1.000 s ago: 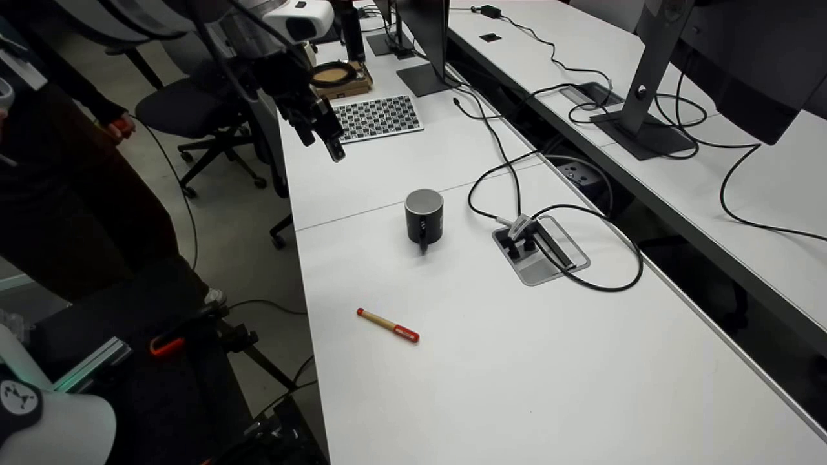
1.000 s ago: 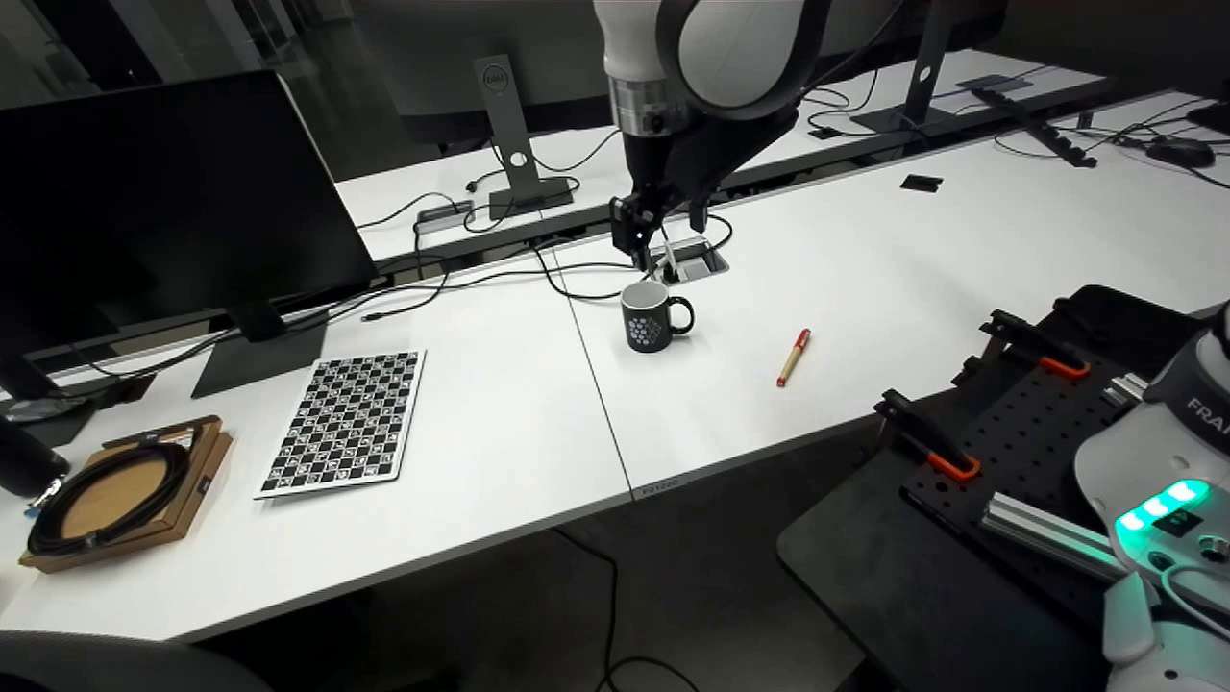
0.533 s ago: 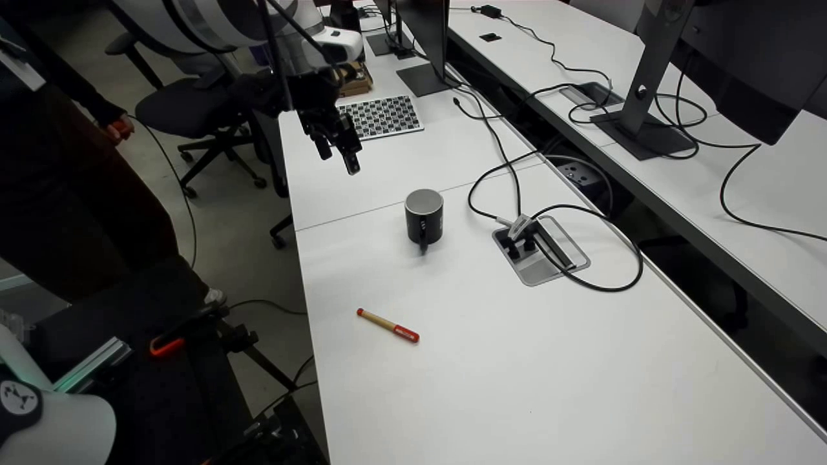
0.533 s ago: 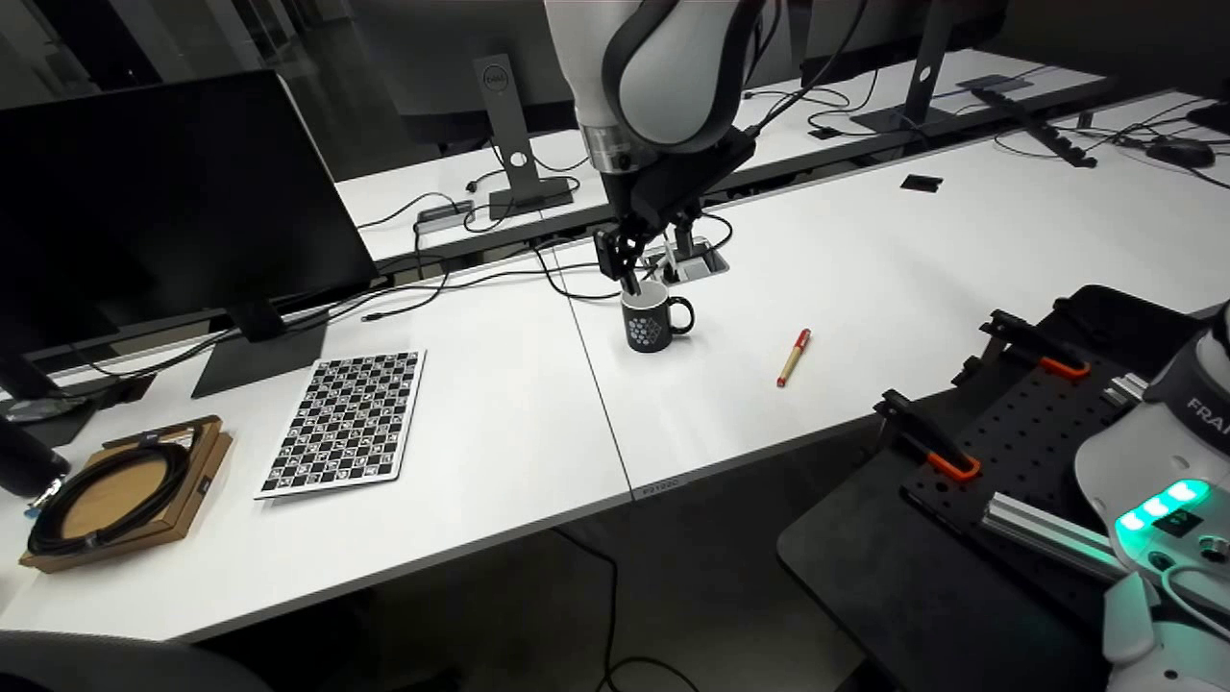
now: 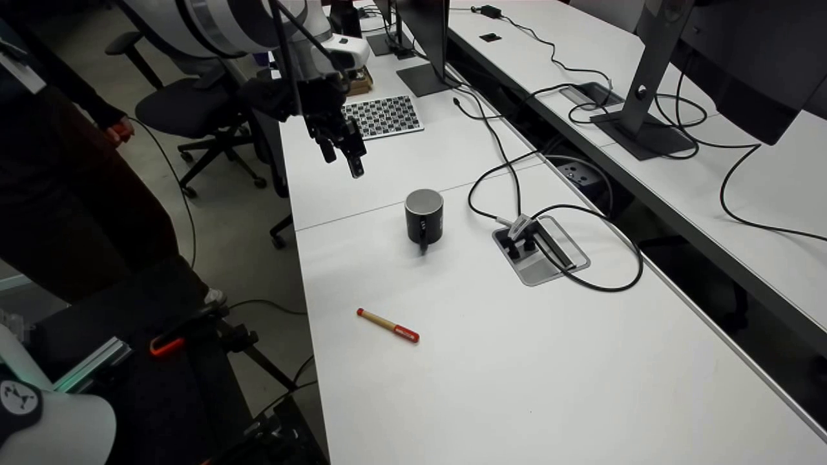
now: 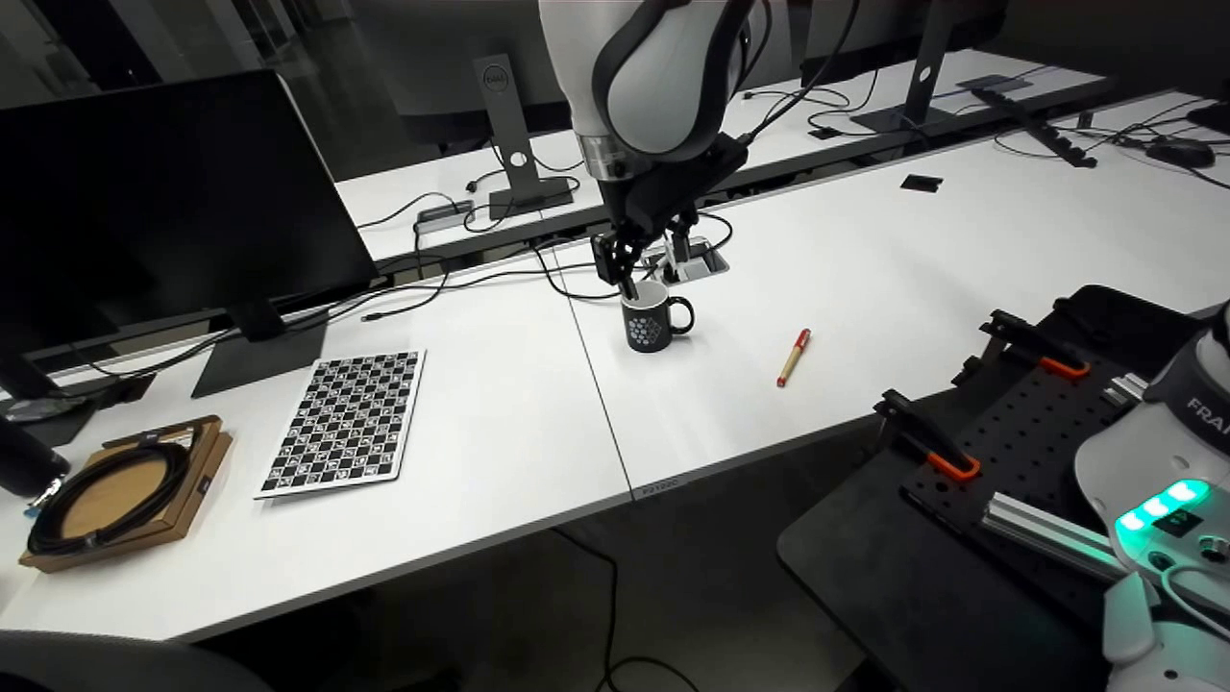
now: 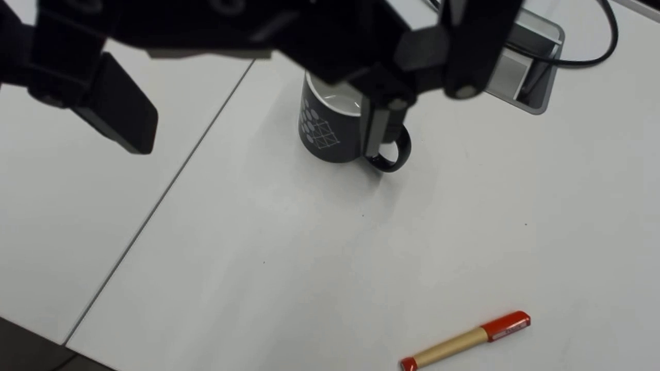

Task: Rotate the black cup on the table clockwise.

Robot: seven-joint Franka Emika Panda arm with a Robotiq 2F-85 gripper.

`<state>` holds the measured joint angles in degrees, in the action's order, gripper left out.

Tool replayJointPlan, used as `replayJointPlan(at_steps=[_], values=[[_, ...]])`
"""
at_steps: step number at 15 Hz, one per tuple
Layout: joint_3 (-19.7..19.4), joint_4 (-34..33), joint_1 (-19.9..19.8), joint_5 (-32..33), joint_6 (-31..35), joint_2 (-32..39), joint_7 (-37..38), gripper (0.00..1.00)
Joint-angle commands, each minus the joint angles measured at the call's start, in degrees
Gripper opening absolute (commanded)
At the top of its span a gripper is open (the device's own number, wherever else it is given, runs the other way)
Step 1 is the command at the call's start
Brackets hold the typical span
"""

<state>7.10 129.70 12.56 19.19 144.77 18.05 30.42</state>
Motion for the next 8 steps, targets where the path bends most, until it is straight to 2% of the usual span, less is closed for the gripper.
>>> replayJointPlan(at_steps=[1,8], values=[[-3.25,-2.90,2.19,-1.42,0.25,3.96,1.78,1.00],[-8.34,-12.03,3.78,-3.12,0.70,14.07,4.62,1.00]])
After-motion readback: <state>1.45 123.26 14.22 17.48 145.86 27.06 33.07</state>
